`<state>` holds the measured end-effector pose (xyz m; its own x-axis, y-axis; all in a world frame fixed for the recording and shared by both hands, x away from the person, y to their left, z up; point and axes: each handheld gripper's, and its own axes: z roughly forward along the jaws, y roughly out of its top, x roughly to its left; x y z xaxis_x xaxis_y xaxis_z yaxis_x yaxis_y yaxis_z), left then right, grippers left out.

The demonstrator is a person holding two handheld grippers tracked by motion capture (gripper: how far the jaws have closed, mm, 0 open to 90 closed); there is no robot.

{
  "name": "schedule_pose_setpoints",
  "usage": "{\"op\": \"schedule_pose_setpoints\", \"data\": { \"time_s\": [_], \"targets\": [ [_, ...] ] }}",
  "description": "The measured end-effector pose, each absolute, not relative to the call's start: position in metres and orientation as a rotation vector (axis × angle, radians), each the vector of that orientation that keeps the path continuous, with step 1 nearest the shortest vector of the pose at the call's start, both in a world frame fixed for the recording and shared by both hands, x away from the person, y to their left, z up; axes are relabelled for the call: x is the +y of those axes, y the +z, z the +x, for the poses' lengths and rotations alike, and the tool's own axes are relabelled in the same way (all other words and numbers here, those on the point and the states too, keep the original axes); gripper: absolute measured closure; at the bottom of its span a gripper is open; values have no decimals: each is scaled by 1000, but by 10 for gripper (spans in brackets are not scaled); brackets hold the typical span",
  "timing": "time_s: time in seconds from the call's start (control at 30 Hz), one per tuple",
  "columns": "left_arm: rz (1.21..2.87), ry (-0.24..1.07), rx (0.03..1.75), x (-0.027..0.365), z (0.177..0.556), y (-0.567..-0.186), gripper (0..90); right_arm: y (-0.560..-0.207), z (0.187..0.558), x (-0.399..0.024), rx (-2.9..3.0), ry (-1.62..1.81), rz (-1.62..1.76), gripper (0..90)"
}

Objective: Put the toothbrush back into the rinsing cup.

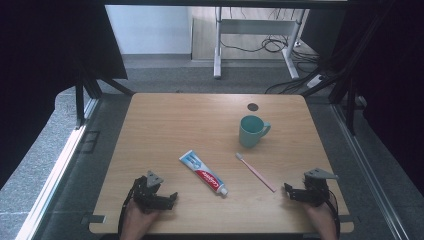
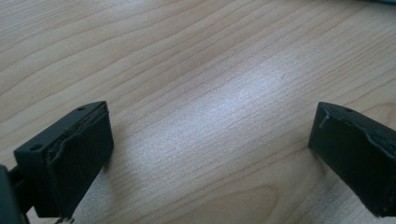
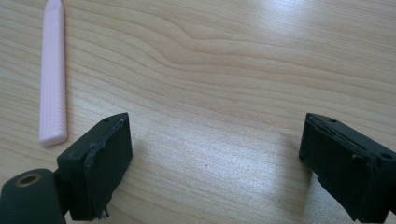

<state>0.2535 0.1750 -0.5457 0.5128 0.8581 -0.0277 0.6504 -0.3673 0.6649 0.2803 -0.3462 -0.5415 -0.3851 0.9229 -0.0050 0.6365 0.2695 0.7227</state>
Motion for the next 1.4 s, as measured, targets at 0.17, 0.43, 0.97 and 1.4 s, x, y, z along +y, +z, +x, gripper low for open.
{"op": "schedule_pose_setpoints", "data": {
  "time_s": [0.17, 0.43, 0.97, 1.4],
  "targets": [
    [2134, 433, 1226, 175, 253, -546, 0, -541, 280, -346, 2119, 901, 1407, 89],
    [2134, 433, 1226, 175, 253, -546, 0, -541, 280, -346, 2133, 901, 1402, 70],
    [2134, 433, 1226, 175, 253, -546, 0, -534, 277, -343, 2176, 925, 1353, 25],
    [2134, 433, 1226, 175, 253, -546, 0, -524, 274, -341, 2186, 970, 1322, 15]
  ]
}}
